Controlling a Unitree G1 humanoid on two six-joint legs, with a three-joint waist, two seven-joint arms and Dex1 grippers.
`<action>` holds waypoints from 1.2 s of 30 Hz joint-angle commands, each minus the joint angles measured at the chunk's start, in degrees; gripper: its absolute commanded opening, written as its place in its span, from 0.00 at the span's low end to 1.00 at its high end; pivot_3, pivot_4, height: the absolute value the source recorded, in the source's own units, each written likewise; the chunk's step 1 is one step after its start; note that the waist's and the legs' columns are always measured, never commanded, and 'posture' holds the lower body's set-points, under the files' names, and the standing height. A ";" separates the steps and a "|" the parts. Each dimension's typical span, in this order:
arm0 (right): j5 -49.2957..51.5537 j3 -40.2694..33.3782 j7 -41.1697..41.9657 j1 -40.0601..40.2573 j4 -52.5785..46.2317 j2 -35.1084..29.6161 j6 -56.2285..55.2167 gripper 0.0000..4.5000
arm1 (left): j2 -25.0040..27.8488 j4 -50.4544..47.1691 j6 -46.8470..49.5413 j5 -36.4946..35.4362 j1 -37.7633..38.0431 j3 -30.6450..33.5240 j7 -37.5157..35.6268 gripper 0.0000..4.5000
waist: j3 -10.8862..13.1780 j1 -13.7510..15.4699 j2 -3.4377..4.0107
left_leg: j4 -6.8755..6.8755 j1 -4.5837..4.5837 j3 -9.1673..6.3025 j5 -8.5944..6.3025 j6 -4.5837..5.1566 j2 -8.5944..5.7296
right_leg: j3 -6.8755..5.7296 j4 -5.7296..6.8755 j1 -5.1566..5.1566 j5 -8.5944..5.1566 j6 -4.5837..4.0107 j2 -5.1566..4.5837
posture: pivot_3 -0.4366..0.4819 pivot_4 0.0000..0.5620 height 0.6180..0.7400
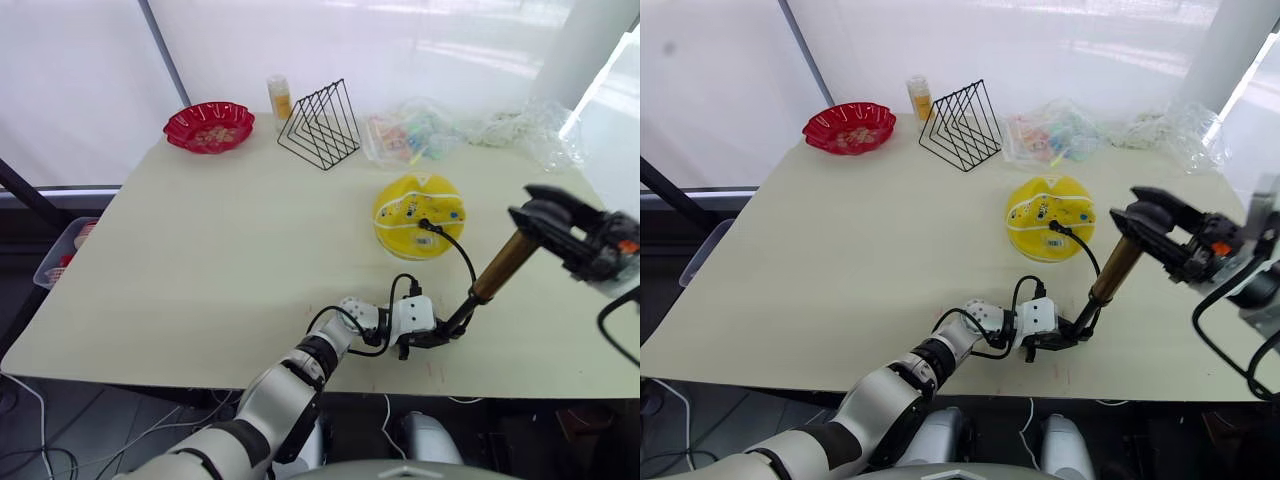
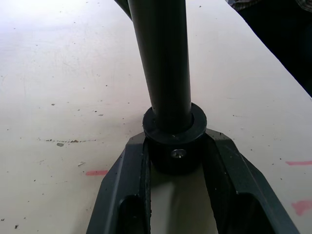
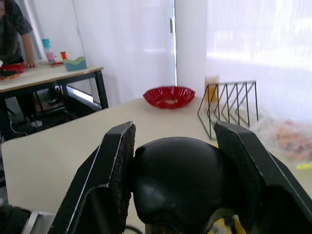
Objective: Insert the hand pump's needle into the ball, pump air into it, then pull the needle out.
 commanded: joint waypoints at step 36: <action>-7.28 -5.02 1.09 -3.41 2.79 0.25 -4.30 0.46 | 2.43 5.76 2.97 4.74 3.89 -4.83 -1.86 0.23 | 0.20 -0.10 0.11 | 0.05 -0.01 -0.02 0.00 0.00 -0.09 | 0.00 0.04 0.01 0.00 0.02 -0.13 | 0.48 0.27 0.97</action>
